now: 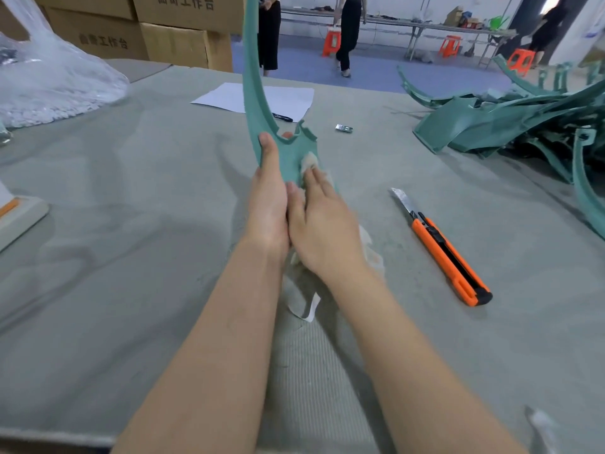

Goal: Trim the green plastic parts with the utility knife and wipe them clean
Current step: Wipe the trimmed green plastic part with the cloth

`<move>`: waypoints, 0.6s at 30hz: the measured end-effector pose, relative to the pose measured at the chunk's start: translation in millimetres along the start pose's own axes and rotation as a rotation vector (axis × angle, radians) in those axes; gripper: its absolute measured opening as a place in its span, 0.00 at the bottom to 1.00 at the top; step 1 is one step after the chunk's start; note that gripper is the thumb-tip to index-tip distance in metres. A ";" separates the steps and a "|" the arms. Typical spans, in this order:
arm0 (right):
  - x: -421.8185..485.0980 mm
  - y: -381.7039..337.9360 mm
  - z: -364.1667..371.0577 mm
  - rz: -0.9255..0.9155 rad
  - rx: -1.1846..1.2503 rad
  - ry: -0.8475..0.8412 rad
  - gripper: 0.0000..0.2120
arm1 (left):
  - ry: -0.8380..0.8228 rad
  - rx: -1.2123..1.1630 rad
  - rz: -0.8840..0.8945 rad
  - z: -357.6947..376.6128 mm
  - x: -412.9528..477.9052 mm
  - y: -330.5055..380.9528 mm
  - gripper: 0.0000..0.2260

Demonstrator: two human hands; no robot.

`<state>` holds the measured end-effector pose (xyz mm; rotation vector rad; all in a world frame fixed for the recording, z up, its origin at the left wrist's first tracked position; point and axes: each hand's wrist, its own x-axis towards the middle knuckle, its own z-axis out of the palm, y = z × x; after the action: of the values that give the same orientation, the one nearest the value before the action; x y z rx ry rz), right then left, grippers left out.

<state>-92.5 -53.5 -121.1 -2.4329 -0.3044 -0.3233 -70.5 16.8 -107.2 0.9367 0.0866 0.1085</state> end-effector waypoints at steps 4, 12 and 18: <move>-29.1 -10.8 -18.0 -0.235 0.045 -0.003 0.22 | -0.055 -0.123 -0.112 -6.2 0.7 6.0 0.28; -0.5 9.9 -67.6 0.050 0.434 0.359 0.15 | -0.095 -0.169 -0.025 -7.2 -0.6 6.2 0.25; 21.5 8.2 -56.5 -0.203 0.350 0.397 0.10 | -0.144 -0.095 -0.094 -3.5 -0.7 3.3 0.21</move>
<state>-78.5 -92.9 -76.7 -1.9467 -0.3931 -0.7627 -71.8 21.4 -106.6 0.8418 -0.0077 -0.0417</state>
